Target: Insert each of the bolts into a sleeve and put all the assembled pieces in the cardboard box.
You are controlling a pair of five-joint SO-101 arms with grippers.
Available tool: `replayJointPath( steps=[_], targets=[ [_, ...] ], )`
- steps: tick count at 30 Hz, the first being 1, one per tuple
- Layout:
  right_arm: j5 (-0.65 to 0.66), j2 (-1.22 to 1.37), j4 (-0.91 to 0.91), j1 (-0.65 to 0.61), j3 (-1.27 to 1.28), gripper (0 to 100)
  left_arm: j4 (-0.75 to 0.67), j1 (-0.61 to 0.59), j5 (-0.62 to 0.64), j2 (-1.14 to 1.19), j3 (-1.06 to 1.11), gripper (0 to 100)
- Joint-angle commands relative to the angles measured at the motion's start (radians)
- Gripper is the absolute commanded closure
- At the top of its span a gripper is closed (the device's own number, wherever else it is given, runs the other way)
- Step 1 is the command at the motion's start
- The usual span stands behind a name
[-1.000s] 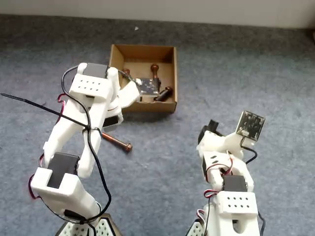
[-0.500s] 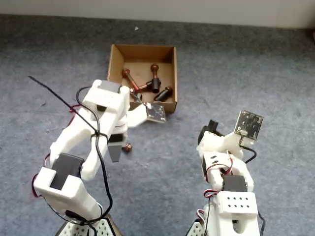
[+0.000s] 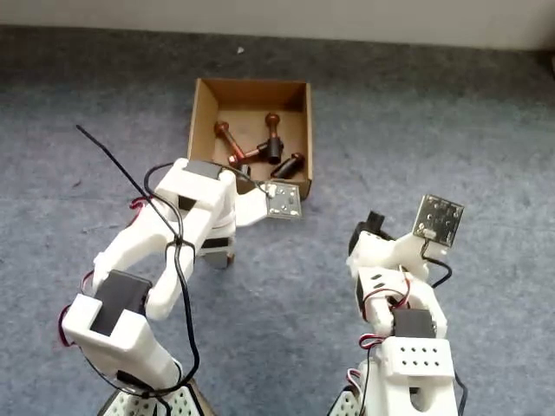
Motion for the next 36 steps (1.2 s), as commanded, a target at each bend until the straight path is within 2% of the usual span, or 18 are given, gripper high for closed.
replayJointPath(
  steps=[1,6,13,18,30,34,36],
  targets=[
    [0.012,-0.021,-0.027,0.008,-0.013,98.9,-0.034,0.008,-0.011,0.038,-0.015,80],
    [0.012,-0.021,-0.027,0.008,-0.013,98.9,-0.026,0.01,-0.006,0.099,-0.054,81],
    [0.012,-0.021,-0.027,0.008,-0.013,98.9,-0.026,0.019,-0.006,0.101,-0.056,100],
    [0.012,-0.021,-0.027,0.008,-0.013,98.9,0.0,0.012,0.005,0.077,-0.056,99],
    [0.014,-0.022,-0.027,0.008,-0.013,98.9,0.081,0.016,0.411,-0.409,-0.048,99],
    [0.014,-0.024,-0.027,-0.007,-0.013,99.1,0.066,0.018,0.562,-0.559,0.013,99],
    [0.014,-0.024,-0.022,-0.036,-0.013,99.2,0.012,0.018,0.629,-0.627,0.067,99]
  ],
)
